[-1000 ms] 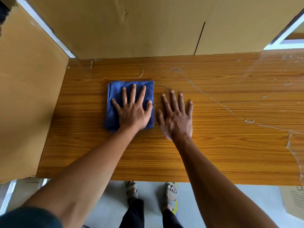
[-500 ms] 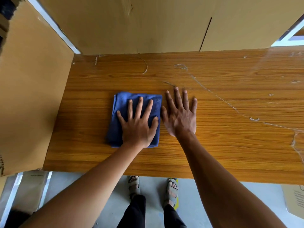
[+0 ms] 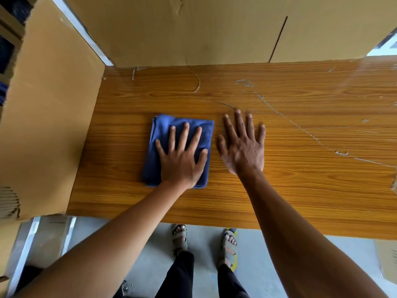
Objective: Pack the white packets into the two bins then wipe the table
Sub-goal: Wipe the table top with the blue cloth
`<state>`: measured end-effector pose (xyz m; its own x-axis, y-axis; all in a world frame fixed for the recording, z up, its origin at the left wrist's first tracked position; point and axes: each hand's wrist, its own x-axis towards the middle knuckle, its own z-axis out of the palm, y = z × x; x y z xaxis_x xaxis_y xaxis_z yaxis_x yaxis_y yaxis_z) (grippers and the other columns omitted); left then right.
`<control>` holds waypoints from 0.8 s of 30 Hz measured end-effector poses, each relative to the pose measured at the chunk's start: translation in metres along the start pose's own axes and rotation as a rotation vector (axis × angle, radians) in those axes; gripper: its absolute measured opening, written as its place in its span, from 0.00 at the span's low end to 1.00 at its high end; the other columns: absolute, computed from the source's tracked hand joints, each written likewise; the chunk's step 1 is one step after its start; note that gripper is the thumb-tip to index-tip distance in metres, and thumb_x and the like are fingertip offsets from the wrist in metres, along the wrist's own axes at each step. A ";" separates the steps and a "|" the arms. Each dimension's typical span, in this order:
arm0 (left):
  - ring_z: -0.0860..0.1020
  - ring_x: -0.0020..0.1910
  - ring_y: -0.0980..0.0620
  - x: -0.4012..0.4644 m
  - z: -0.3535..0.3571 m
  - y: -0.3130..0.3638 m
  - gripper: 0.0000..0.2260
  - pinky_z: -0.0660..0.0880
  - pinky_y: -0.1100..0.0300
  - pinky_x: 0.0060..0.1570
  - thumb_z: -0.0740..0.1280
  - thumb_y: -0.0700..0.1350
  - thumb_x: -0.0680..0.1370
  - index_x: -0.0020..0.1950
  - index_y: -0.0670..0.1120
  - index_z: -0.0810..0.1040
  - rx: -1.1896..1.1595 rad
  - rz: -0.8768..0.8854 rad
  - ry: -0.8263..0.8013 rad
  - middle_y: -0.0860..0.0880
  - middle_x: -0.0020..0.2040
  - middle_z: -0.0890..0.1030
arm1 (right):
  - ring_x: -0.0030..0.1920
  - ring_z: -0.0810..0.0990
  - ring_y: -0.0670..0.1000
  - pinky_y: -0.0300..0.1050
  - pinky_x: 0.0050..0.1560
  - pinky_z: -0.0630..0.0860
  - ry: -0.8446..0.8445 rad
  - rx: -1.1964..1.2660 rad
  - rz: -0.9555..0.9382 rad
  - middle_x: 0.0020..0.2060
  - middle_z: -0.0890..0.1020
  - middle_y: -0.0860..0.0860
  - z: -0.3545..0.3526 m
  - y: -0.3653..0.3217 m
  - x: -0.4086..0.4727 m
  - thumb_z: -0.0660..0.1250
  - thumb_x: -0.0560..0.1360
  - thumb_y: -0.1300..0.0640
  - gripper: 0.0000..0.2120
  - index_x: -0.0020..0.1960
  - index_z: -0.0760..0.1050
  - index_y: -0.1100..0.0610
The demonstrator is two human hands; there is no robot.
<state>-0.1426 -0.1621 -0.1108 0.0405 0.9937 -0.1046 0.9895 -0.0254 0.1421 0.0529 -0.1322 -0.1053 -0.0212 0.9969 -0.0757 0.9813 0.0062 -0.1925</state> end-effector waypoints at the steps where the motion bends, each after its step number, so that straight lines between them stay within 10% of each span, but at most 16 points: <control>1: 0.45 0.86 0.43 -0.002 -0.001 -0.002 0.30 0.45 0.23 0.76 0.47 0.68 0.85 0.86 0.64 0.46 -0.001 -0.004 0.000 0.54 0.87 0.47 | 0.84 0.36 0.55 0.67 0.82 0.42 0.001 0.001 0.000 0.85 0.39 0.48 0.000 0.000 0.000 0.38 0.85 0.34 0.32 0.86 0.39 0.43; 11: 0.41 0.86 0.42 0.135 -0.022 0.001 0.31 0.40 0.22 0.75 0.41 0.70 0.82 0.85 0.64 0.45 -0.022 -0.111 -0.059 0.54 0.87 0.44 | 0.85 0.38 0.54 0.66 0.82 0.42 0.029 -0.017 0.014 0.86 0.42 0.47 0.004 0.000 0.001 0.39 0.84 0.34 0.32 0.86 0.41 0.42; 24: 0.45 0.86 0.41 -0.091 0.005 -0.005 0.30 0.47 0.22 0.75 0.45 0.68 0.84 0.86 0.63 0.46 0.034 -0.046 -0.025 0.53 0.87 0.46 | 0.85 0.39 0.55 0.66 0.82 0.42 -0.026 -0.004 -0.004 0.86 0.42 0.49 -0.002 -0.003 -0.063 0.39 0.85 0.34 0.33 0.86 0.43 0.45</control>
<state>-0.1502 -0.2527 -0.1074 -0.0025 0.9909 -0.1348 0.9946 0.0164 0.1026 0.0515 -0.1944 -0.0977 -0.0304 0.9945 -0.0999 0.9818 0.0109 -0.1895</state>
